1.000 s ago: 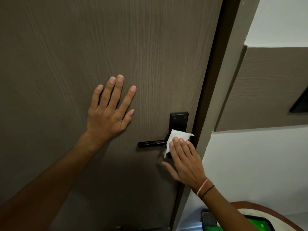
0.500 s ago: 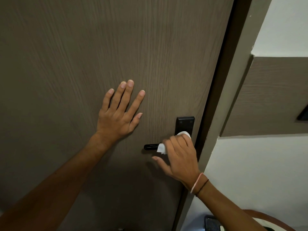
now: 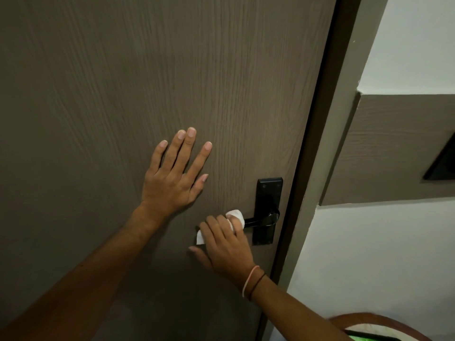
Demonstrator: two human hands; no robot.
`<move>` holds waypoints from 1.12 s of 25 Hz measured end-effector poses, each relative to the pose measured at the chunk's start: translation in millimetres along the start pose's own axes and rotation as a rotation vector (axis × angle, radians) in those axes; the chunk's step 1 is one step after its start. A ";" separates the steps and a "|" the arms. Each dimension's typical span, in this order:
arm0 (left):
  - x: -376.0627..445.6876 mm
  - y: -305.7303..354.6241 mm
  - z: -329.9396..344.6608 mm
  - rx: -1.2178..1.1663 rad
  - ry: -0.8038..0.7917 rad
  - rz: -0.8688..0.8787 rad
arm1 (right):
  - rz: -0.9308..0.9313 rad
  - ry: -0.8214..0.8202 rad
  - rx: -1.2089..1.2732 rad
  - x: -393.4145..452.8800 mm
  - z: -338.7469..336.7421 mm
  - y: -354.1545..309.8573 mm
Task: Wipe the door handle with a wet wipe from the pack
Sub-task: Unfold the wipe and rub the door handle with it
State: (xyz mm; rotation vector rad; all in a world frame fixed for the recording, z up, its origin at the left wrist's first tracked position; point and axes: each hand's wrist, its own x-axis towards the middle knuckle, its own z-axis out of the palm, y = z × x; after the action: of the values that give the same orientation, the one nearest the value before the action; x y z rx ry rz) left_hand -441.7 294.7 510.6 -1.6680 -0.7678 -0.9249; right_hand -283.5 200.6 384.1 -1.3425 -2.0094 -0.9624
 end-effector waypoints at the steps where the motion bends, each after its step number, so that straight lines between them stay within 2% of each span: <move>1: -0.9 0.2 0.4 -0.005 -0.008 -0.004 | -0.028 0.002 -0.034 -2.1 3.3 0.3; 4: -1.1 0.1 0.1 -0.021 -0.024 -0.010 | -0.127 0.035 -0.144 -14.1 8.0 10.3; 9: -1.2 0.3 -1.4 -0.025 -0.026 -0.004 | -0.232 -0.012 -0.102 -40.4 7.5 45.0; 18: -2.0 0.8 0.4 -0.023 -0.010 -0.015 | -0.030 -0.029 -0.062 -67.9 -17.1 109.0; 23: -0.6 2.2 -1.3 -0.028 -0.026 -0.018 | -0.029 -0.073 0.070 -28.5 -30.8 91.2; 28: 0.3 0.7 -3.7 -0.037 -0.032 -0.018 | -0.288 -0.124 -0.010 3.2 -27.8 44.9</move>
State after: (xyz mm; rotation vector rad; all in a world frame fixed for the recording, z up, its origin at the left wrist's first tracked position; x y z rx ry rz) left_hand -441.7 291.0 511.1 -1.7139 -0.7926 -0.9323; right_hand -241.7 191.5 415.2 -1.1629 -2.3409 -1.0365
